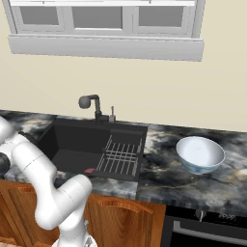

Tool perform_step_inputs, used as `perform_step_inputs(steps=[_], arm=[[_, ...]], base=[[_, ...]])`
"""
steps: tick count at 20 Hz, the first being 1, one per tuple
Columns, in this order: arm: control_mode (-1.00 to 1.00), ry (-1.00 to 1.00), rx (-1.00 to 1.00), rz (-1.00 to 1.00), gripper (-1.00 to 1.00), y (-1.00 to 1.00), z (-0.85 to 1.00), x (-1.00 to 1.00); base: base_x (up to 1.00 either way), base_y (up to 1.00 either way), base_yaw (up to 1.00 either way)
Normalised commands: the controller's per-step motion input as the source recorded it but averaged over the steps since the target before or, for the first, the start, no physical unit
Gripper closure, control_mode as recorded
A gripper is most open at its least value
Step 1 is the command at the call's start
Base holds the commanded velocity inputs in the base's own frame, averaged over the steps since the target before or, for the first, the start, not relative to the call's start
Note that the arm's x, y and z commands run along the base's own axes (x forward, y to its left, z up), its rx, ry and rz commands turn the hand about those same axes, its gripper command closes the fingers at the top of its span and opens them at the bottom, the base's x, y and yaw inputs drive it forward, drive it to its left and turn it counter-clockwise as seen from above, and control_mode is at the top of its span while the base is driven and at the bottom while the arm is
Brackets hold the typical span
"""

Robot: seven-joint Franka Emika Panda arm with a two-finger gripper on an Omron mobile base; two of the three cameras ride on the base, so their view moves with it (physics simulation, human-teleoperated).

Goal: Remove the onion and avocado from the sink. Then move the bowl and cup from the counter to the sink for washing.

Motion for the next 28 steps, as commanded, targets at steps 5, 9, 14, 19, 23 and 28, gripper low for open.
perform_step_inputs(steps=[5, 9, 14, 19, 23, 28], arm=[[-1.0, 0.0, -0.12, 0.0, 1.0, -0.28, 0.58, -0.04], [-1.0, 0.0, -0.1, 0.0, 1.0, -0.3, 0.54, -0.07], [-1.0, 0.0, -0.07, 0.0, 1.0, -0.38, 0.47, -0.1], [-1.0, 0.0, -0.06, 0.04, 1.0, -0.42, 0.31, -0.12], [-1.0, -0.05, -0.05, 0.07, 1.0, -0.43, 0.2, -0.14], [-1.0, -0.11, -0.02, 0.07, 1.0, -0.45, 0.1, -0.14]], base=[[0.0, 0.0, 0.0], [0.0, 0.0, 0.0], [0.0, 0.0, 0.0], [0.0, 0.0, 0.0], [0.0, 0.0, 0.0], [0.0, 0.0, 0.0]])
